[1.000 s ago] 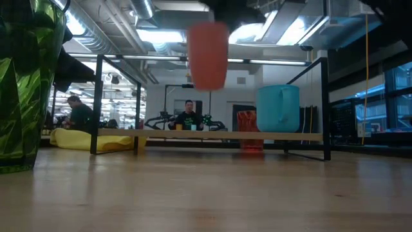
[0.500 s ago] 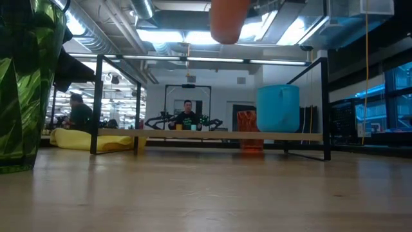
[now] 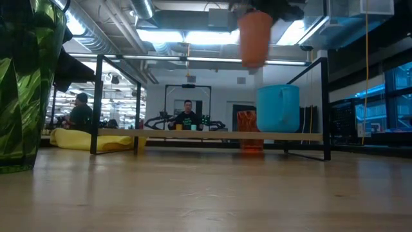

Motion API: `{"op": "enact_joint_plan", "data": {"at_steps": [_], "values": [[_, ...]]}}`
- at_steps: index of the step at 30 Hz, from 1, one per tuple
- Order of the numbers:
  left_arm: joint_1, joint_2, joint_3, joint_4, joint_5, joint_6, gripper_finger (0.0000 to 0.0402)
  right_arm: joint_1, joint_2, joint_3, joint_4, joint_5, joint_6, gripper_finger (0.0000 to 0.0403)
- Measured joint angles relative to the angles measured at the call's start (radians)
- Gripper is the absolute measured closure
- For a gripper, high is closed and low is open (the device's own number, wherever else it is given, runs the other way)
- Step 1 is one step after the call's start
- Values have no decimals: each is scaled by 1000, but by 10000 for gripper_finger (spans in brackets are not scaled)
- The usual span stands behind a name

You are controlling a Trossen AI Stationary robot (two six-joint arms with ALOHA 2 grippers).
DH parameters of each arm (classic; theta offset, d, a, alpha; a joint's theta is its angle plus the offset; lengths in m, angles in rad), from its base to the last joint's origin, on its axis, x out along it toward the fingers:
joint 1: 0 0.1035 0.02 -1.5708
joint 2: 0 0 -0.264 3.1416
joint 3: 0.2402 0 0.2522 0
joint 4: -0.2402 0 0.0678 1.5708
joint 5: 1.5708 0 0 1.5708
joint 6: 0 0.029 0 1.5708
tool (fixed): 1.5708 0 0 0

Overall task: Stack small to large cups/mugs on shelf
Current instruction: Put the orange cup on the shelf

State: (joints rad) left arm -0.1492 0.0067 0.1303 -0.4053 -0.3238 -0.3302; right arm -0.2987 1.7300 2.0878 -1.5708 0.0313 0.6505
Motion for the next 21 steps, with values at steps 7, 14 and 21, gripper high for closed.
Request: {"op": "enact_joint_plan", "data": {"at_steps": [7, 14, 21], "values": [[0, 0, 0, 0, 0, 0, 327, 41, -116, -254, 285, -101, 15, 393], [0, 0, 0, 0, 0, 0, 327, 101, -122, -384, 329, -18, 56, 393], [0, 0, 0, 0, 0, 0, 327, 169, -118, -460, 523, 26, 85, 393]]}}
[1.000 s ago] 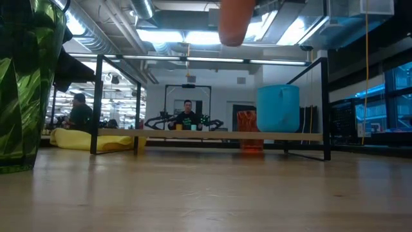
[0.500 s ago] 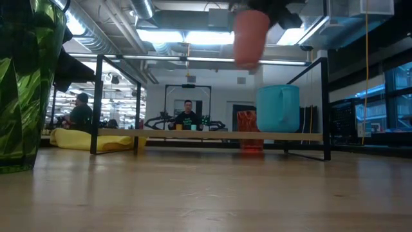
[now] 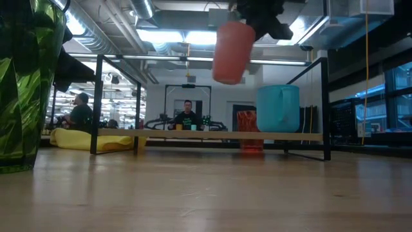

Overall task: Stack small to large cups/mugs on shelf
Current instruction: Put the orange cup on the shelf

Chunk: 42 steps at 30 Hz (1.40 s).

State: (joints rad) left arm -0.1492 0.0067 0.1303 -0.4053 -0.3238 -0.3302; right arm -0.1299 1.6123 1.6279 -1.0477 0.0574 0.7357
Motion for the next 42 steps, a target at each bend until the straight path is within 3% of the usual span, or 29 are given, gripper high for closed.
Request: {"op": "enact_joint_plan", "data": {"at_steps": [15, 27, 42], "values": [[0, 0, 0, 0, 0, 0, 327, 87, 11, -117, 80, 159, 100, 393], [0, 0, 0, 0, 1, 0, 327, 78, 107, -117, 91, 123, 213, 393], [0, 0, 0, 0, 0, 0, 327, 19, 106, -116, 14, 98, 252, 393]]}}
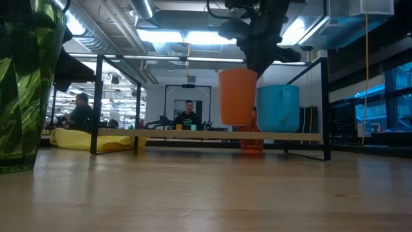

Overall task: Stack small to large cups/mugs on shelf
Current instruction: Put the orange cup on the shelf

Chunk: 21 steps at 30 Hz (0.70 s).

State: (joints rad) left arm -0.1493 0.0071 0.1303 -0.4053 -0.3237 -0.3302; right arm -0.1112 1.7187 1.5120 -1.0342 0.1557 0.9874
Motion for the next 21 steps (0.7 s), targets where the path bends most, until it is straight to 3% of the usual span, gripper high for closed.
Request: {"op": "enact_joint_plan", "data": {"at_steps": [13, 21], "values": [[0, 0, 0, 0, 0, 0, 327, 0, 0, 0, 8, 36, -20, 392], [0, 0, 0, 0, 0, 0, 327, 0, 0, 0, 29, 75, -26, 364]]}}
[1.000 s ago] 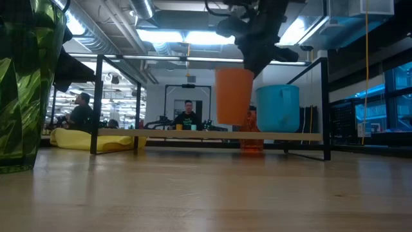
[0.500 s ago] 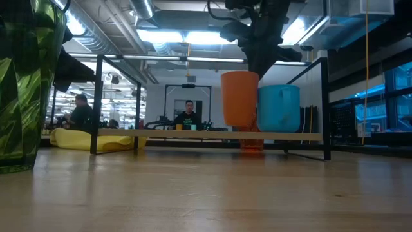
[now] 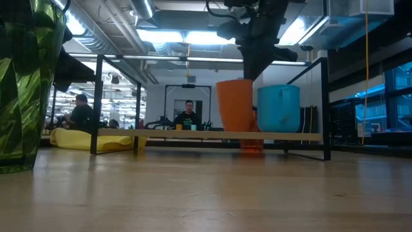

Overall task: Stack small to large cups/mugs on shelf
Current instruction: Put the orange cup on the shelf

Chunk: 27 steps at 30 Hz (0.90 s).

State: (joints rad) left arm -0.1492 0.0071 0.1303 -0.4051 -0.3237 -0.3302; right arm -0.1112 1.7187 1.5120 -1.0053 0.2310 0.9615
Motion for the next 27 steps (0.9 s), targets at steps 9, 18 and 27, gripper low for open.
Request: {"op": "enact_joint_plan", "data": {"at_steps": [9, 18, 27], "values": [[0, 0, 0, 0, 0, 0, 327, 0, 0, 0, -4, -1, -11, 360], [0, 0, 0, 0, 0, 0, 327, 1, -2, 27, -8, 38, -55, 359], [0, 0, 0, 0, 0, 0, 327, -3, 44, 183, 105, -19, -121, 370]]}}
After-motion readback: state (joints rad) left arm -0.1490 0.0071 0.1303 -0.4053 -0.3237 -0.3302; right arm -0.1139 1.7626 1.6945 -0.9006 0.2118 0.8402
